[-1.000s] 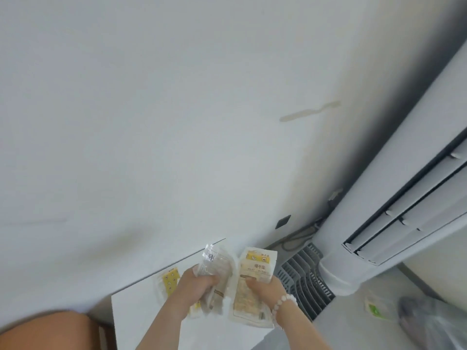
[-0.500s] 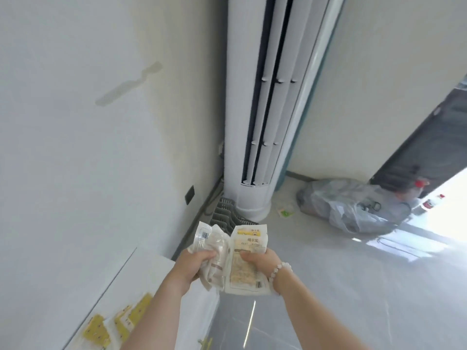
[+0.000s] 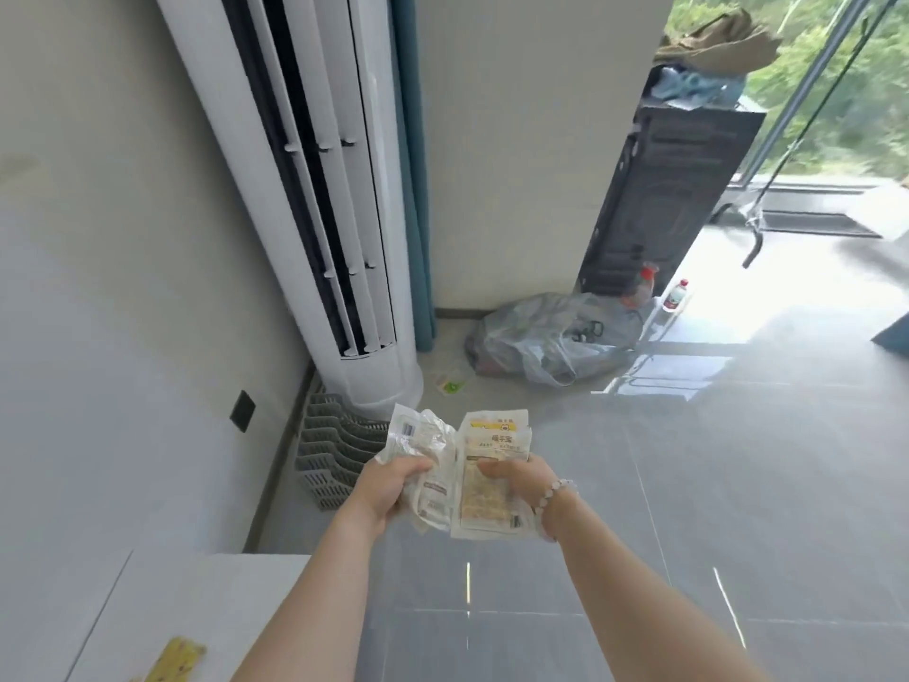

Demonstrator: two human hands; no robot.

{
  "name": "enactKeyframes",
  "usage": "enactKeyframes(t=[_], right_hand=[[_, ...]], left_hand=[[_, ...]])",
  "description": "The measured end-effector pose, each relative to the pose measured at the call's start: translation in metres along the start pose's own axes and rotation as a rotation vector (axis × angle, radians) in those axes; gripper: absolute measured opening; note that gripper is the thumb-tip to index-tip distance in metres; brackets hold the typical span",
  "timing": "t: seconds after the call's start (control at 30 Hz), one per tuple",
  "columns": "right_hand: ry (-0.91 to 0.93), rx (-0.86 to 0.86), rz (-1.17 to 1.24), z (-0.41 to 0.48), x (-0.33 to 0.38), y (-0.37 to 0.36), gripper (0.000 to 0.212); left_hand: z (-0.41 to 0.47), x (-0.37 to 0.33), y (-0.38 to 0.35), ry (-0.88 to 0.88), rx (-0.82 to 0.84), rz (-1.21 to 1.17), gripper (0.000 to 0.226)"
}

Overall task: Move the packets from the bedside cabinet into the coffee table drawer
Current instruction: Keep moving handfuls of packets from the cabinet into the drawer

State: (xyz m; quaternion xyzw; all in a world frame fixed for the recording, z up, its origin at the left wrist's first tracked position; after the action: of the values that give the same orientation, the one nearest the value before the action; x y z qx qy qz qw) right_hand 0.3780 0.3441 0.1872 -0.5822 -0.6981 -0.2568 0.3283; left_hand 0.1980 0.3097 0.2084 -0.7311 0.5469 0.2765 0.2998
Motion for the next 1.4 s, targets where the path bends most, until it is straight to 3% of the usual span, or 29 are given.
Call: enactKeyframes(t=[0.27,0.63,0.8,0.9,1.07,1.2,1.3,1.4], right_hand=[[0.027,-0.070,0.114,-0.038,-0.019,0.121,0.017],[0.102,-0.330,0.390,-0.116,-0.062,0.318,0.020],[0.104,-0.466,0.529,-0.153,-0.098,0.389,0.024],[0.097,-0.544,0.596,-0.174,-0.121,0.418,0.030],[0.090,-0.685,0.714,-0.207,-0.159,0.450,0.036],[0.105,-0.786,0.745,-0.233,-0.182,0.472,0.027],[0.109,-0.856,0.790,-0.247,-0.195,0.485,0.012],[0.087,-0.925,0.840,-0.258,-0.209,0.497,0.012]], left_hand=[[-0.004,0.015,-0.121,0.041,0.111,0.120,0.023],[-0.018,0.057,-0.340,0.051,0.420,0.320,0.027],[-0.034,0.090,-0.426,0.095,0.528,0.424,0.041],[-0.039,0.109,-0.465,0.125,0.574,0.530,0.044],[-0.048,0.139,-0.522,0.142,0.689,0.691,0.025],[-0.058,0.164,-0.559,0.159,0.765,0.792,0.019],[-0.065,0.179,-0.583,0.192,0.804,0.839,0.025],[-0.069,0.195,-0.611,0.228,0.878,0.913,0.031]])
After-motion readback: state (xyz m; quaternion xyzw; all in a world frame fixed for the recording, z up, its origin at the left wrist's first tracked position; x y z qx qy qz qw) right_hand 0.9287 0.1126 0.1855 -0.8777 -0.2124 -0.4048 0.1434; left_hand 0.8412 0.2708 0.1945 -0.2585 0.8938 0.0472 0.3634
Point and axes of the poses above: each hand's wrist, its own z-axis towards the middle knuckle, its own y-axis out of the back of the hand, x = y × z, the point moved 3 cm from there along z, towards the middle knuckle, and after that the axes turned 5 degrees about y, right-handed, at the moved point
